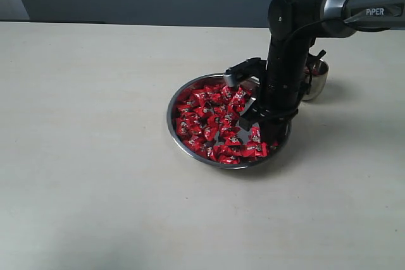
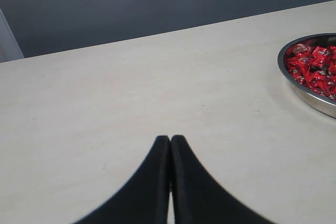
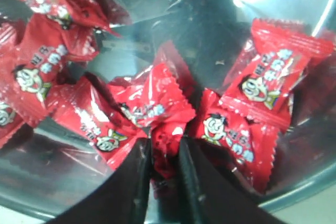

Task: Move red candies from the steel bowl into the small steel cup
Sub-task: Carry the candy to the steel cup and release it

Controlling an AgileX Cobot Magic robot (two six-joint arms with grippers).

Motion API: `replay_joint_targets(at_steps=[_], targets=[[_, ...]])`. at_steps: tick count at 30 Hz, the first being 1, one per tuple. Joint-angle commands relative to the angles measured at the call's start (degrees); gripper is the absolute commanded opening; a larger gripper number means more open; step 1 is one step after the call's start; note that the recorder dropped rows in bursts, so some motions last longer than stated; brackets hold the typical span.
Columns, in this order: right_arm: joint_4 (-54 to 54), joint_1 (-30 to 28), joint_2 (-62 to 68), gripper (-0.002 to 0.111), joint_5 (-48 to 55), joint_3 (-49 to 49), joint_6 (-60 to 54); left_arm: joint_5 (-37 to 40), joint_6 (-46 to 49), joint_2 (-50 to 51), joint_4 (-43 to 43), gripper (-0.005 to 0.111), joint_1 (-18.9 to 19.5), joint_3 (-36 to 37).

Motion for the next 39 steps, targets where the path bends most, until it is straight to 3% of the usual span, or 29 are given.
replay_joint_targets(at_steps=[1, 12, 17, 26, 35, 39], targets=[[-0.54, -0.15, -2.09, -0.001, -1.29, -0.67, -0.04, -0.32, -0.33, -0.25, -0.07, 0.000, -0.17, -0.06], [-5.09, -1.20, -7.65, -0.001, -8.14, -5.33, 2.18, -0.32, -0.33, -0.25, -0.07, 0.000, -0.17, -0.06], [-10.48, -4.74, -7.65, -0.001, -10.17, -7.15, 7.99, -0.32, -0.33, -0.25, -0.07, 0.000, -0.17, -0.06], [-10.51, -11.79, -7.65, -0.001, -15.62, -7.26, 9.74, -0.32, -0.33, -0.25, -0.07, 0.000, -0.17, -0.06], [-9.22, -13.90, -7.65, -0.001, -17.22, -7.26, 9.85, -0.32, -0.33, -0.25, -0.07, 0.000, -0.17, -0.06], [-9.11, -13.90, -7.65, 0.013, -17.73, -7.26, 9.85, -0.32, -0.33, -0.25, -0.07, 0.000, -0.17, -0.06]])
